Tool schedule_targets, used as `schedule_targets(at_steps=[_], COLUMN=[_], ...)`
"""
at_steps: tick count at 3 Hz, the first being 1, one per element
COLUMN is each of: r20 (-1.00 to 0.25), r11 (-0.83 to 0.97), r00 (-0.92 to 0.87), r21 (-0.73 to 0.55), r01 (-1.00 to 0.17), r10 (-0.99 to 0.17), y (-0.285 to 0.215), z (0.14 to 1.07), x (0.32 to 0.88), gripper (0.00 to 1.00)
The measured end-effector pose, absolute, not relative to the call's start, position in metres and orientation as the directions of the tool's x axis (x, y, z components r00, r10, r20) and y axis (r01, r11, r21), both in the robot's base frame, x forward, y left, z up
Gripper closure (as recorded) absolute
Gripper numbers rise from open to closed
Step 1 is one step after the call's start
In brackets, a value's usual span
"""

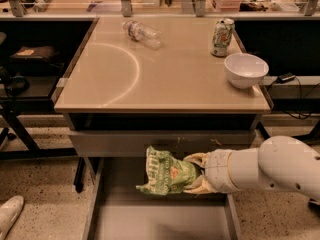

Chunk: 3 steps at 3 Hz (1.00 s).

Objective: Pick green jalapeno chip bag from middle drawer and place on counter

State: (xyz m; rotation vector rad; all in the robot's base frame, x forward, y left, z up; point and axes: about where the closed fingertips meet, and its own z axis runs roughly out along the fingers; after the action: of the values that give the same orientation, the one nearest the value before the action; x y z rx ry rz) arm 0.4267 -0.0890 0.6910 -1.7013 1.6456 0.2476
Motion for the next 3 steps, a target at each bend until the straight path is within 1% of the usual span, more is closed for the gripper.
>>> schedule_targets(at_steps=[1, 2, 3], r20=[-0.606, -0.588, -0.538], r11=[0.101, 0.109, 0.110], r00=[0.157, 0.193, 0.258], r21=[-0.369, -0.440, -0.558], r01=[-0.924, -0.891, -0.822], r10=[-0.780, -0.786, -0.802], y=[-0.089, -0.102, -0.121], z=[0.691, 0.736, 0.823], x=[0.427, 0.426, 0.428], gripper=[1.00, 1.00, 1.00])
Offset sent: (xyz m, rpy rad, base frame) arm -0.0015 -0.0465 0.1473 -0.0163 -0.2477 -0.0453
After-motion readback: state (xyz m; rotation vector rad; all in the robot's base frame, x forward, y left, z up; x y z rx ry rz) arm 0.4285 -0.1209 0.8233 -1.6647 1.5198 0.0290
